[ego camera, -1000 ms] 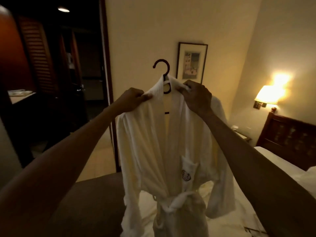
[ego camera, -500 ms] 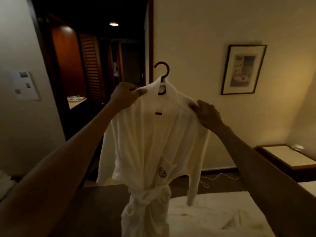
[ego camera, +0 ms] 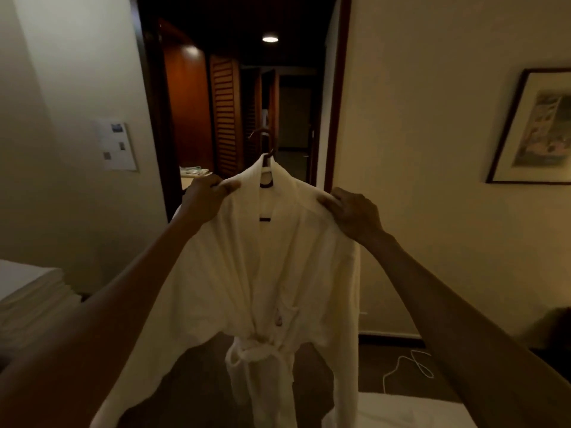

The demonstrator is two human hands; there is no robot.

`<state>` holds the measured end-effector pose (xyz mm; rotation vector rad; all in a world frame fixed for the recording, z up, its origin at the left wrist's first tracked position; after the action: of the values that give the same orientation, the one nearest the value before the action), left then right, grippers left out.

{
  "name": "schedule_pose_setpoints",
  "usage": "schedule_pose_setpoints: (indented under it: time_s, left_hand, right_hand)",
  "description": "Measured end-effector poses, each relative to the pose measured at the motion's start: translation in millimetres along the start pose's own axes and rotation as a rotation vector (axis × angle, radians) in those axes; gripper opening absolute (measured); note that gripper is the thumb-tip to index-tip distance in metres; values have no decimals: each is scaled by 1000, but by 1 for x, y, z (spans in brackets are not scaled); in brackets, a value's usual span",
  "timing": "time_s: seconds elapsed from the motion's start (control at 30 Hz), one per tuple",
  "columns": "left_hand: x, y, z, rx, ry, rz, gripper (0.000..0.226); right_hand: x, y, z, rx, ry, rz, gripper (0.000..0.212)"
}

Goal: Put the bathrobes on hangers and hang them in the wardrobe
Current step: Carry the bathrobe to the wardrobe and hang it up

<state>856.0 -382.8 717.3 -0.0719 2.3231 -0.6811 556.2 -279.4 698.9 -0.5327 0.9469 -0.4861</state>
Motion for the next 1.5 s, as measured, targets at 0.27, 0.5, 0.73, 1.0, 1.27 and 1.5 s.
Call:
schedule_pose_setpoints:
  time_s: [0.27, 0.5, 0.73, 1.0, 1.27, 1.5]
  left_hand:
    - [84, -63, 98, -95, 10, 48, 40]
    - [147, -188, 186, -88, 13, 177, 41]
    - [187, -324, 239, -32, 3, 318, 31]
    - [260, -476, 272, 56, -56, 384, 33]
    - [364, -651, 300, 40, -46, 368, 32]
    - [440, -792, 331, -32, 41, 308, 31]
  right_hand:
    - [151, -86, -11, -19, -288, 285, 38]
    - [283, -187, -62, -15, -271, 206, 30]
    - [366, -299, -103, 50, -299, 157, 36]
    - [429, -428, -173, 140, -317, 41, 51]
    - [496, -595, -282, 151, -376, 50, 51]
    - [552, -740, -353, 124, -337, 47, 51]
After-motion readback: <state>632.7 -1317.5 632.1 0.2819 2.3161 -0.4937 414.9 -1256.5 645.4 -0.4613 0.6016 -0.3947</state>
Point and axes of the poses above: each hand's wrist, its own y-axis away from the middle knuckle, its own x-axis out of the palm, z = x × y, the point moved 3 cm from there along -y, towards the middle knuckle, and after that the axes turned 13 degrees about -y, right-handed, at the moved point
